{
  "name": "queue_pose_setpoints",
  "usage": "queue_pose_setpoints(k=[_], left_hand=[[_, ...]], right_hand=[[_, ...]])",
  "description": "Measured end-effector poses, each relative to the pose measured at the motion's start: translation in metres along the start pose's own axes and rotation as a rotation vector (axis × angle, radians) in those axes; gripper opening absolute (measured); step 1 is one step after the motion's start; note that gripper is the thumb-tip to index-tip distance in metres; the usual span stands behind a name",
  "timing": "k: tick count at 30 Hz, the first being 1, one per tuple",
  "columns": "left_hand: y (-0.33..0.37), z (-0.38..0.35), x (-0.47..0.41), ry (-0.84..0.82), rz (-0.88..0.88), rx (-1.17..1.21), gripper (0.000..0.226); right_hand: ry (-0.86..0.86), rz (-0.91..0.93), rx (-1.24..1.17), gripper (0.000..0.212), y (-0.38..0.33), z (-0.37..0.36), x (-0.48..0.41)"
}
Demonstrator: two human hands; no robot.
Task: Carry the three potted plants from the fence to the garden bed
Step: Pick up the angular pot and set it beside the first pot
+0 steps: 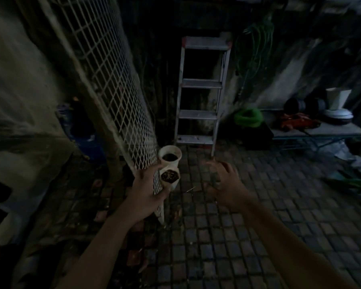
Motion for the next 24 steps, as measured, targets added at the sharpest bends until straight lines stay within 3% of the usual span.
queue_pose_setpoints(k=[3, 13, 16, 21, 24], left_hand=[[-0.013, -0.030, -0.049, -0.007, 0.031, 0.029, 0.064], [-0.083, -0.121, -0.288, 0.101, 0.132, 0.119, 0.063], [-0.119, -0.172, -0.345, 0.128, 0.214, 0.122, 0.066], [-0.192, -0.272, -0.394, 0.167, 0.339, 0.087, 0.068], [-0.247, -0.356, -0.417, 0.190, 0.361, -0.040, 0.074]], right_hand=[[0.005, -0.001, 0.011, 0.083, 0.033, -0.004, -0.049], [0.036, 0.127, -0.053, 0.066, 0.141, -0.058, -0.238], [0.021, 0.141, -0.133, 0.058, 0.190, -0.089, -0.295], [-0.093, 0.100, -0.114, 0.072, 0.300, -0.167, -0.357], [-0.118, 0.102, -0.135, 0.071, 0.381, -0.231, -0.387]])
Point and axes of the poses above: each hand's wrist, its own x-axis away from the middle knuckle, its own z-axis out of the back of the hand, y = z × x, the point moved 4 cm from there along -x, towards the middle knuckle, and after that the axes turned 10 degrees about -x, right-handed, at the moved point
